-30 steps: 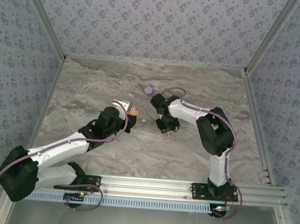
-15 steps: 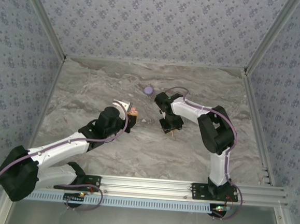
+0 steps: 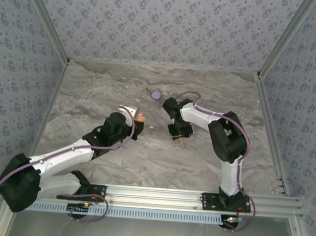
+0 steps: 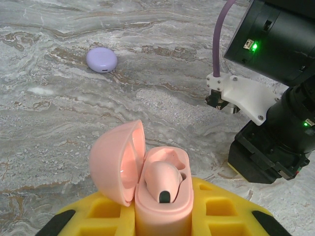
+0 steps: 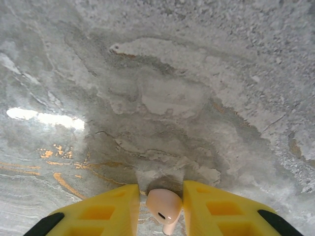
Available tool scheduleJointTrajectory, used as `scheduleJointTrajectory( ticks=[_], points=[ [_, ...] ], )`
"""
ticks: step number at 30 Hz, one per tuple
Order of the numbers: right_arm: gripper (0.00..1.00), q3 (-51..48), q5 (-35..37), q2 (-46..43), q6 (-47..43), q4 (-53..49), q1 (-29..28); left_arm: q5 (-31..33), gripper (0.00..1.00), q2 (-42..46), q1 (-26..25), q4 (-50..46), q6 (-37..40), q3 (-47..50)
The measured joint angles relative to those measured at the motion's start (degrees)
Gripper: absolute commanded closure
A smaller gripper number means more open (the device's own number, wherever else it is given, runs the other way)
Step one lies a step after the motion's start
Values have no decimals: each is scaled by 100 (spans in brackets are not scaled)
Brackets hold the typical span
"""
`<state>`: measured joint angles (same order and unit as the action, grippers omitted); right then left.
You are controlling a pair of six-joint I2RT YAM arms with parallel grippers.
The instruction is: Insert the wireless bluetooth earbuds into the charging case
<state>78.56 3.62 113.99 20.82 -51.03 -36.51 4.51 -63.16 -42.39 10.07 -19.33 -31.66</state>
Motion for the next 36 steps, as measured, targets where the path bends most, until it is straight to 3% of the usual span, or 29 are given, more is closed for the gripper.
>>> scheduleJointTrajectory(
  ticks=[11, 22, 36],
  points=[
    [77, 0, 4, 0, 83, 2, -11, 0, 100, 0, 0, -2, 0, 0],
    [78, -389, -66, -302, -31, 426, 90, -20, 100, -181, -2, 2, -2, 0],
    [77, -1480, -1099, -1316, -249, 1539, 815, -555, 100, -1362, -114, 466, -44, -33]
  ],
)
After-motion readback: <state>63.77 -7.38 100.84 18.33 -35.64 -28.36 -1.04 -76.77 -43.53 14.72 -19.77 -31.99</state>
